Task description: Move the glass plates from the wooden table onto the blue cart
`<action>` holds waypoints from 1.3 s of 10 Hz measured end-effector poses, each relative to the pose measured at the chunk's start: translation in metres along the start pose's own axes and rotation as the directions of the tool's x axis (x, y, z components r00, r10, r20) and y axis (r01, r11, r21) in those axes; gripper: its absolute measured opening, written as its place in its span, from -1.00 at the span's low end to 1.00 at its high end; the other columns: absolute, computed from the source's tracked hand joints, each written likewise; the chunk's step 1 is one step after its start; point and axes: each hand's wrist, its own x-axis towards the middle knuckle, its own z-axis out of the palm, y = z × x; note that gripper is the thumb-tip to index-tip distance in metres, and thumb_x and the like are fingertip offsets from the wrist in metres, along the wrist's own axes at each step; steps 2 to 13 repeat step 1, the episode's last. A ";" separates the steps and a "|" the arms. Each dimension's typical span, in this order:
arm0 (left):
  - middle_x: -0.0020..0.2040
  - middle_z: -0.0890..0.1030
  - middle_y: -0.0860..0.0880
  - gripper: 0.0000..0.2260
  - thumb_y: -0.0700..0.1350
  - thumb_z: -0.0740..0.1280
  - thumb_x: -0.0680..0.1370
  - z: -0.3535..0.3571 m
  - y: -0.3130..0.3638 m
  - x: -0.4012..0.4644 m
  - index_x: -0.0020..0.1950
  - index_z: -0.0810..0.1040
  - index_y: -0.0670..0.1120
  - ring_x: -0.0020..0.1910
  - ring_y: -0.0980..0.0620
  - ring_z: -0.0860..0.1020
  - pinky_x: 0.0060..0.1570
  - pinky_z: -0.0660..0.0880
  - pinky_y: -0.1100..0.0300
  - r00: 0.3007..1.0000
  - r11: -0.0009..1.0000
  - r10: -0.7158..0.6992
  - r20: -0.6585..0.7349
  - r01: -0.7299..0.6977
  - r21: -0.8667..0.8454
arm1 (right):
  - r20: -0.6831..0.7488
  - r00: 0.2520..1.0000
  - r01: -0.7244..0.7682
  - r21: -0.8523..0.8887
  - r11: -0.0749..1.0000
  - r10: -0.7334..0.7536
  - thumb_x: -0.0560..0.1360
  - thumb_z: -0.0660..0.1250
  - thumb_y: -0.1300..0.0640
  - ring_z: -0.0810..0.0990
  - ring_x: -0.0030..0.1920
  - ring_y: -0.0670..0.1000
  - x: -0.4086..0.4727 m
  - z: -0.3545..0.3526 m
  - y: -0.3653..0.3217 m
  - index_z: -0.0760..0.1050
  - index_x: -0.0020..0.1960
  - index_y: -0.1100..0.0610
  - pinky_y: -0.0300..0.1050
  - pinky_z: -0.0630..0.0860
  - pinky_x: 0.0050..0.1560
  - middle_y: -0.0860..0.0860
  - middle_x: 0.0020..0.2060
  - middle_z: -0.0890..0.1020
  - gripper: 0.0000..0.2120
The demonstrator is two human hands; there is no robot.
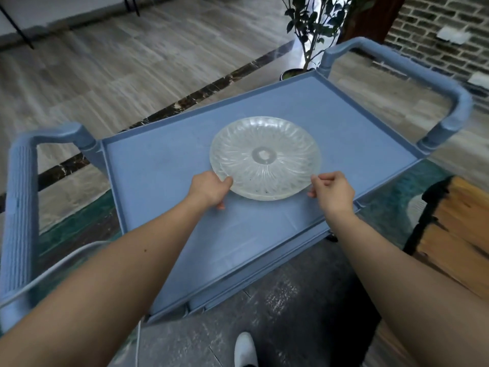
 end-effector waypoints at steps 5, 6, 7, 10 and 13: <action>-0.26 0.67 -0.21 -0.53 0.16 0.15 0.59 -0.007 0.011 -0.004 -0.20 0.56 -0.21 -0.07 -0.21 0.64 -0.14 0.56 0.11 0.997 0.997 0.006 -0.076 0.000 0.080 | 0.020 1.000 0.023 -0.019 1.000 -0.022 0.54 0.31 -0.02 0.69 -0.05 0.17 -0.003 -0.019 -0.001 0.49 0.07 0.16 0.18 0.58 0.12 0.02 -0.17 0.63 -0.75; -0.26 0.67 -0.21 -0.53 0.16 0.15 0.59 -0.007 0.011 -0.004 -0.20 0.56 -0.21 -0.07 -0.21 0.64 -0.14 0.56 0.11 0.997 0.997 0.006 -0.076 0.000 0.080 | 0.020 1.000 0.023 -0.019 1.000 -0.022 0.54 0.31 -0.02 0.69 -0.05 0.17 -0.003 -0.019 -0.001 0.49 0.07 0.16 0.18 0.58 0.12 0.02 -0.17 0.63 -0.75; -0.26 0.67 -0.21 -0.53 0.16 0.15 0.59 -0.007 0.011 -0.004 -0.20 0.56 -0.21 -0.07 -0.21 0.64 -0.14 0.56 0.11 0.997 0.997 0.006 -0.076 0.000 0.080 | 0.020 1.000 0.023 -0.019 1.000 -0.022 0.54 0.31 -0.02 0.69 -0.05 0.17 -0.003 -0.019 -0.001 0.49 0.07 0.16 0.18 0.58 0.12 0.02 -0.17 0.63 -0.75; -0.26 0.67 -0.21 -0.53 0.16 0.15 0.59 -0.007 0.011 -0.004 -0.20 0.56 -0.21 -0.07 -0.21 0.64 -0.14 0.56 0.11 0.997 0.997 0.006 -0.076 0.000 0.080 | 0.020 1.000 0.023 -0.019 1.000 -0.022 0.54 0.31 -0.02 0.69 -0.05 0.17 -0.003 -0.019 -0.001 0.49 0.07 0.16 0.18 0.58 0.12 0.02 -0.17 0.63 -0.75; -0.26 0.67 -0.21 -0.53 0.16 0.15 0.59 -0.007 0.011 -0.004 -0.20 0.56 -0.21 -0.07 -0.21 0.64 -0.14 0.56 0.11 0.997 0.997 0.006 -0.076 0.000 0.080 | 0.020 1.000 0.023 -0.019 1.000 -0.022 0.54 0.31 -0.02 0.69 -0.05 0.17 -0.003 -0.019 -0.001 0.49 0.07 0.16 0.18 0.58 0.12 0.02 -0.17 0.63 -0.75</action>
